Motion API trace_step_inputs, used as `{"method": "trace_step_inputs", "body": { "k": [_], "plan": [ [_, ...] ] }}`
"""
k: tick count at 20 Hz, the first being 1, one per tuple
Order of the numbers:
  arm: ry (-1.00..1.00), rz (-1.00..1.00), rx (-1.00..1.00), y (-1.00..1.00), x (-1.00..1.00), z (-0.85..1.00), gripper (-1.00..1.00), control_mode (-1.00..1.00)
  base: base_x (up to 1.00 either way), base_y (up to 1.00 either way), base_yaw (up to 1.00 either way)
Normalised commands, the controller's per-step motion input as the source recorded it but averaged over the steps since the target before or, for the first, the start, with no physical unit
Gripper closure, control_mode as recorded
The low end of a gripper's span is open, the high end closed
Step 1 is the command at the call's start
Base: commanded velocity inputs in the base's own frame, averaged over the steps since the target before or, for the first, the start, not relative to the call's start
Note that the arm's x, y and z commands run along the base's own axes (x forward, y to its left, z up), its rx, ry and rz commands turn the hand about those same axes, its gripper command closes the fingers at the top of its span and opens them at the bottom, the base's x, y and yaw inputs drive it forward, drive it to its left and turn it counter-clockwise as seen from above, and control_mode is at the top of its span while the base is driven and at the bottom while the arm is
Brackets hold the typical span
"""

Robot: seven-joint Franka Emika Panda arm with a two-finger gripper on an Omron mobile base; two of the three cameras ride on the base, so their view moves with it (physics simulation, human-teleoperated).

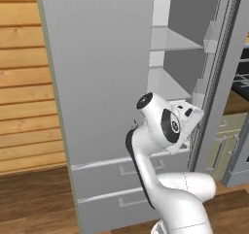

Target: Take the strawberry from the fridge and place it on top of the pancake, located on the dining counter.

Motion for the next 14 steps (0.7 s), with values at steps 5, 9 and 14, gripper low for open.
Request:
{"method": "trace_step_inputs", "body": {
  "k": [5, 9, 14],
  "plan": [
    [0.14, 0.0, -0.37, -0.27, 0.68, 0.0, -1.0, -1.0, 0.0, 0.0, 0.0],
    [-0.02, -0.12, -0.25, -0.62, 0.55, 0.15, -1.0, -1.0, 0.0, 0.0, 0.0],
    [-0.22, -0.13, -0.09, -0.43, 0.36, 0.31, -1.0, -1.0, 0.0, 0.0, 0.0]
  ]
}}
